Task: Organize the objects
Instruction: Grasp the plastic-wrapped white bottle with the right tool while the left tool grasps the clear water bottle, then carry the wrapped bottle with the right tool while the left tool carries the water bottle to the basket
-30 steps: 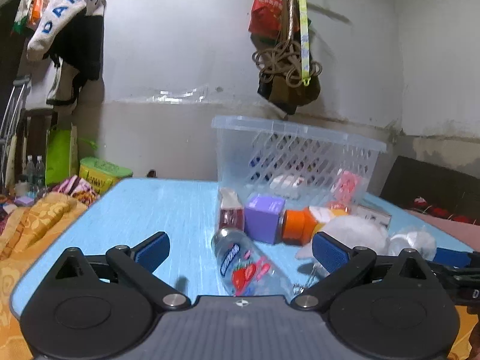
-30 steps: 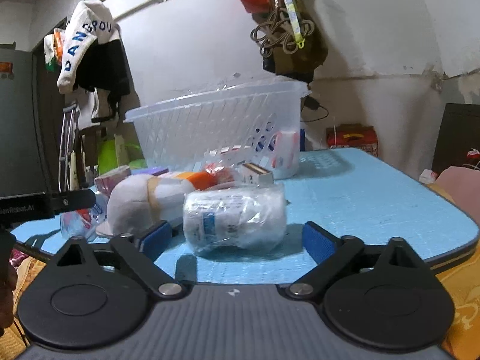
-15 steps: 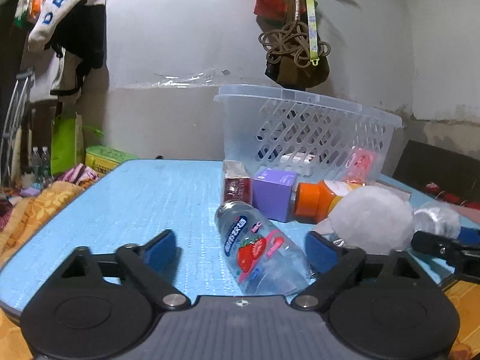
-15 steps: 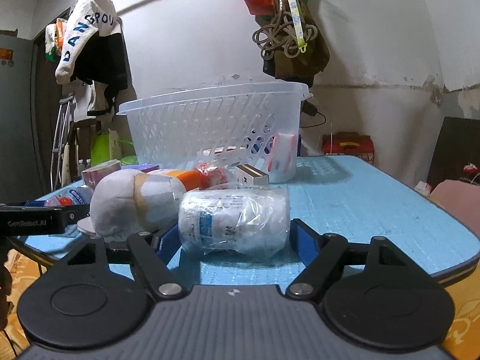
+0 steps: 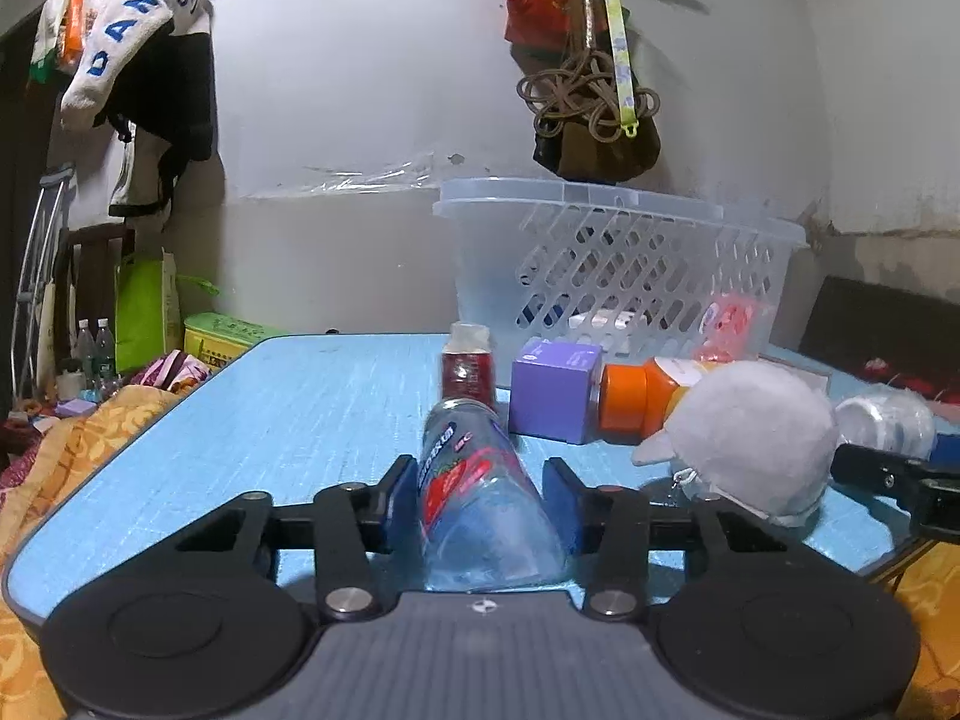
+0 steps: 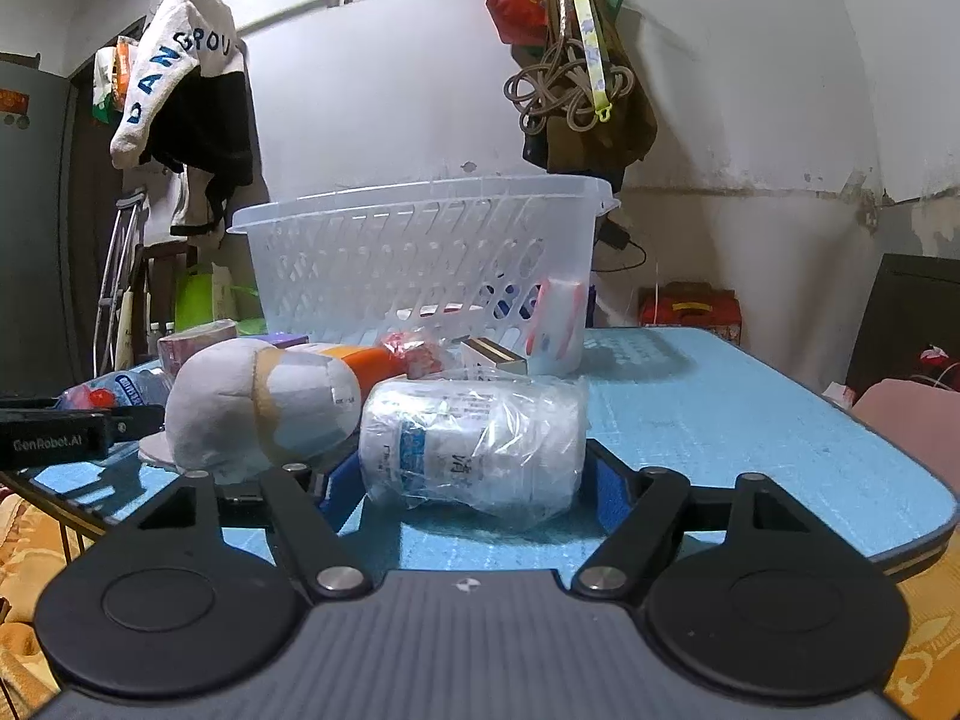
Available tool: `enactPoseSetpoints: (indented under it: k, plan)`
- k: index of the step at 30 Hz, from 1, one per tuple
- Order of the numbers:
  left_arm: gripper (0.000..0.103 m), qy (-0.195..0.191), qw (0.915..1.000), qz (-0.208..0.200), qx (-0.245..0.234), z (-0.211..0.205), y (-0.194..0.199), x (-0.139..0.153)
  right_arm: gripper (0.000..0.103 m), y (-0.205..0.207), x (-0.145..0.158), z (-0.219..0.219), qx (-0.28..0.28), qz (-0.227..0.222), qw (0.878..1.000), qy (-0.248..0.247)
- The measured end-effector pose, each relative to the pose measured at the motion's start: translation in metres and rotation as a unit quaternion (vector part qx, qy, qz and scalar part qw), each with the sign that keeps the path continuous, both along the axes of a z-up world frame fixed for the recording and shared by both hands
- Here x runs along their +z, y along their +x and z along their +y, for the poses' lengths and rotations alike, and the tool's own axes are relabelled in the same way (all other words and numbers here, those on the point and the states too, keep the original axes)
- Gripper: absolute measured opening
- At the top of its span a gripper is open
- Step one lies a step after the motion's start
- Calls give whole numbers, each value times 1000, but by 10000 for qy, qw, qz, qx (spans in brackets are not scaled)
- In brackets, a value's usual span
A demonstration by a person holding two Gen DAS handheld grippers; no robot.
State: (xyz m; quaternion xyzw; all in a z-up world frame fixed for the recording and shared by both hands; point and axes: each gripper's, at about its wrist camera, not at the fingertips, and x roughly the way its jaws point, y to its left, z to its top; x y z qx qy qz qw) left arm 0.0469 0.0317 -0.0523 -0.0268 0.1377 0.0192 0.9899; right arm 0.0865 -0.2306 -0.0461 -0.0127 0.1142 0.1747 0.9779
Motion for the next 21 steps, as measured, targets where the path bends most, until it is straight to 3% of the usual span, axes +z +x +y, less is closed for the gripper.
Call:
enactPoseSetpoints:
  k: [21]
  plan:
    - [44,-182,9989,-429,-56,4,-20,15,76,-7,16,-14,-127,-205,9995,179]
